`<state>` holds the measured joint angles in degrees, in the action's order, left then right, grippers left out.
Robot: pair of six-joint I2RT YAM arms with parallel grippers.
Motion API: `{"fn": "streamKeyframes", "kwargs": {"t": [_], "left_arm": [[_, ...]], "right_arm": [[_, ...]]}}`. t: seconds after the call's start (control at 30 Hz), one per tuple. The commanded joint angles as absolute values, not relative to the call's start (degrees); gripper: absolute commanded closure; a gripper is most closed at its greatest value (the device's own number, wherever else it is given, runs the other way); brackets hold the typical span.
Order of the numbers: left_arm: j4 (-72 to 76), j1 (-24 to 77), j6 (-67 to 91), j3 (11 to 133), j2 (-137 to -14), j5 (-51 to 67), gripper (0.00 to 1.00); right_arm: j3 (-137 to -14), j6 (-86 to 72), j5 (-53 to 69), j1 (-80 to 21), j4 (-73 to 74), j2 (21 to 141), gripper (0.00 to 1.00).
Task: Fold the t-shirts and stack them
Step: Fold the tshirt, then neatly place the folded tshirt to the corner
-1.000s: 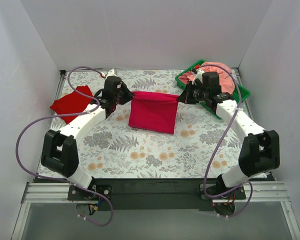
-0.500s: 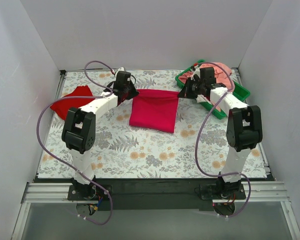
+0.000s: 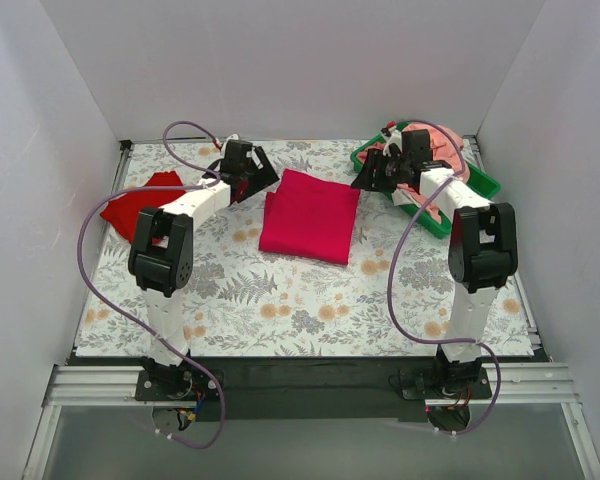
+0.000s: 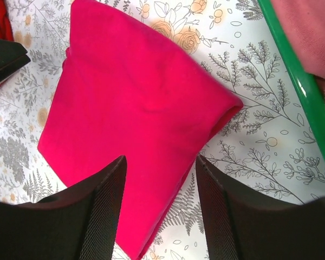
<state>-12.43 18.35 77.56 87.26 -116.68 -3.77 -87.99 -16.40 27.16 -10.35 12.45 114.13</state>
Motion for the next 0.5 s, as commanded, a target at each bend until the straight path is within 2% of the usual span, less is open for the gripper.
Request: {"fn": "streamKeyframes", "kwargs": {"t": [0.0, 0.27, 0.47], "left_arm": [[-12.2, 18.6, 76.5, 86.9, -112.9, -1.0, 0.16], [-10.8, 18.7, 72.0, 82.9, -114.8, 7.5, 0.12], [-11.8, 18.8, 68.7, 84.4, -118.6, 10.0, 0.11]], "right_arm": [[-87.4, -13.9, 27.0, -10.7, 12.6, 109.7, 0.39], [-74.7, -12.9, 23.6, -12.6, 12.0, 100.1, 0.37], [-61.9, -14.1, 16.7, -12.9, 9.2, 88.2, 0.24]]}}
